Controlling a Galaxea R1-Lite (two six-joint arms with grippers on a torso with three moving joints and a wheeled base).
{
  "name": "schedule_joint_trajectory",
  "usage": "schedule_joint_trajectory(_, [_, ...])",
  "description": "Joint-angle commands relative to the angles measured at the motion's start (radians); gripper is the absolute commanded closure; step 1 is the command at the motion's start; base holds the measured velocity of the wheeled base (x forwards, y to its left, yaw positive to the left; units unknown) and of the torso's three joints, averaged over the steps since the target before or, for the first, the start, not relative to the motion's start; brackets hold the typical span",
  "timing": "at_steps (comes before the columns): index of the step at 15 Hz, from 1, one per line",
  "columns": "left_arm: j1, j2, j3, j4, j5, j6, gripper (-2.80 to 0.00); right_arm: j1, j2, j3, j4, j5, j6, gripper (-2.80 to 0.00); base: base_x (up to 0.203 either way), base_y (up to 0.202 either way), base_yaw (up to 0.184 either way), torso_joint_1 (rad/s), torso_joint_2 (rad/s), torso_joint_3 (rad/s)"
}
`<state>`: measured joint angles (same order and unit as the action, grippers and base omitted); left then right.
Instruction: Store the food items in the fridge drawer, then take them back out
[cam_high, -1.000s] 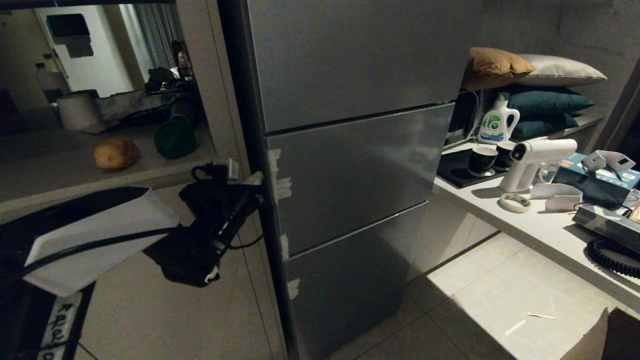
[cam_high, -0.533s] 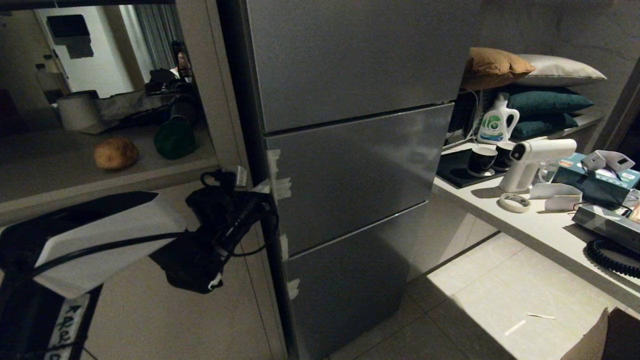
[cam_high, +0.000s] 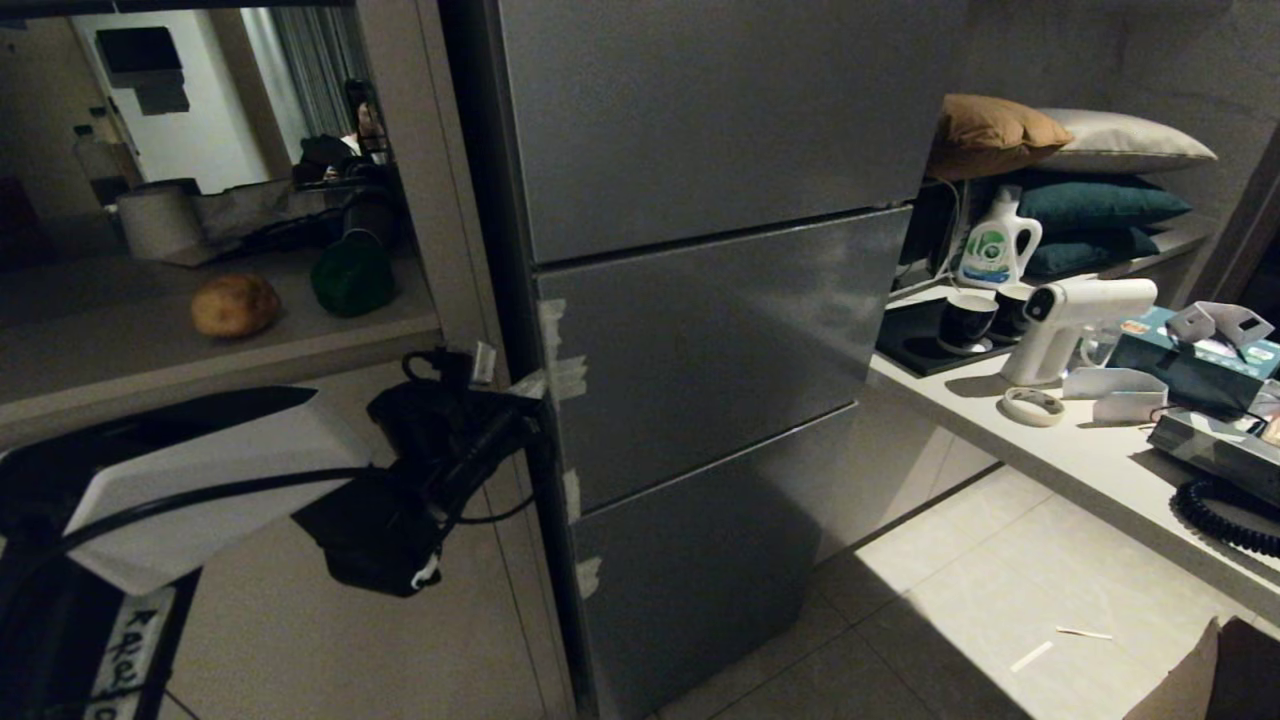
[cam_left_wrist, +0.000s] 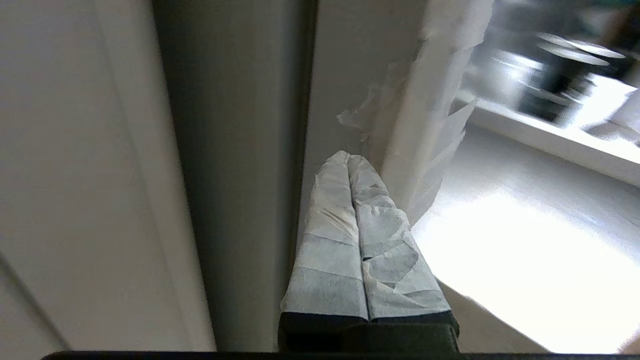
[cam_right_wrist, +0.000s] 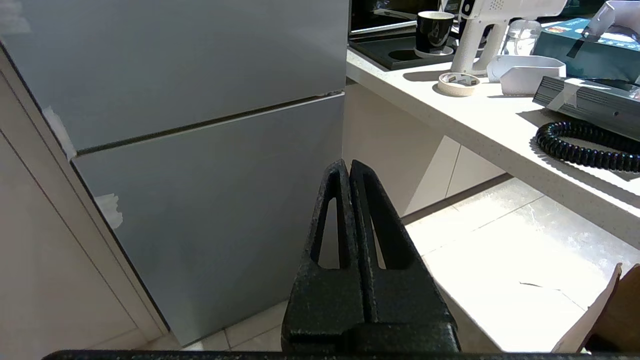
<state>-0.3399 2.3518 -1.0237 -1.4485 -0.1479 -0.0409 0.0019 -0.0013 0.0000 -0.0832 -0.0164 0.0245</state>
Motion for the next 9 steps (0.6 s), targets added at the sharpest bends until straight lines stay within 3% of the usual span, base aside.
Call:
schedule_joint_trajectory(1, [-0.02,-0.023,0.039,-0.005,-0.03,-0.001,0.0,0.001,0.001,0.031,-0.001,0.0,0.0,0.0,0.0,0.0,0.0,0.0,0.0,0.0])
schedule_joint_trajectory(9, [-0.055,-0.087,0.194,-0.078,-0.033,-0.002,0.0,0.001,0.001,0.031,-0.001,0.0,0.0,0.0,0.0,0.0,0.0,0.0,0.0,0.0])
